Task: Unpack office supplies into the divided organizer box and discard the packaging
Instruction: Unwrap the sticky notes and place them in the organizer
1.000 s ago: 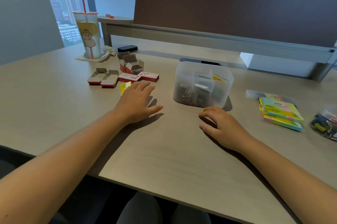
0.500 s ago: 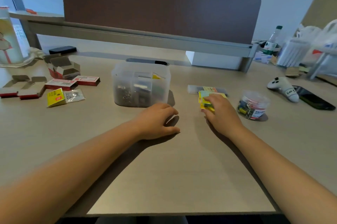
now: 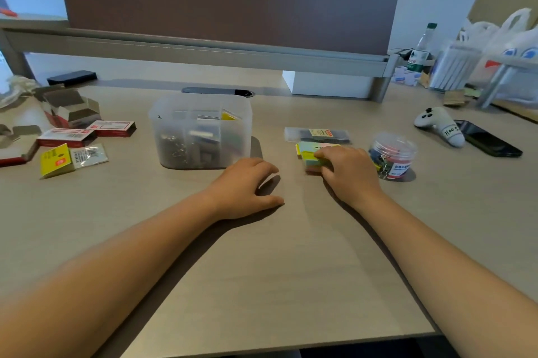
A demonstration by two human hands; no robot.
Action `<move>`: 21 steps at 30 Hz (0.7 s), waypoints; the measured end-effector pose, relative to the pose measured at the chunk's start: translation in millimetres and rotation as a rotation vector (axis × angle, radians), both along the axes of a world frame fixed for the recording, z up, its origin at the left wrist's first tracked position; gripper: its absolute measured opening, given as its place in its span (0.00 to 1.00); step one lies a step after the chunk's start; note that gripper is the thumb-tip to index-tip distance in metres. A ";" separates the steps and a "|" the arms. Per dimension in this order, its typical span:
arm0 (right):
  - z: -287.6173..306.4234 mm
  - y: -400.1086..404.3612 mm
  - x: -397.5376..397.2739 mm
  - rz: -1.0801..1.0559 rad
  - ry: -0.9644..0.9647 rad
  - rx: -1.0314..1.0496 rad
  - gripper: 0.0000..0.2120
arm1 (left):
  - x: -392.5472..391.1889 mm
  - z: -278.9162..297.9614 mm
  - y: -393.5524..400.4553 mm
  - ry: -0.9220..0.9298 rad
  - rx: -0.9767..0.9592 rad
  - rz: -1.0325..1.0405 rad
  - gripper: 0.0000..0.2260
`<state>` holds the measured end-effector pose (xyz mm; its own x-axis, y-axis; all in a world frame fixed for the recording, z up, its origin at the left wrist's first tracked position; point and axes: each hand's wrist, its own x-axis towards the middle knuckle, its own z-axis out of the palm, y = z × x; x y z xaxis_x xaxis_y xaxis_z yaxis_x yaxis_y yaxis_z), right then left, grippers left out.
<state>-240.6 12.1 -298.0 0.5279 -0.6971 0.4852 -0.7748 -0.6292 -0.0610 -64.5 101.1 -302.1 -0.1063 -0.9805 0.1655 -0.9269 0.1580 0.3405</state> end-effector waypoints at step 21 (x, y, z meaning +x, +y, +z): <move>21.7 49.2 55.8 0.342 -0.848 0.751 0.13 | 13.1 18.1 18.9 1.074 -0.167 0.201 0.06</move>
<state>-184.7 61.3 -276.3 0.4489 -0.8418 0.2997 -0.1066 -0.3835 -0.9174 -51.4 120.0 -284.0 0.3307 -0.9205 0.2081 -0.1753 0.1568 0.9720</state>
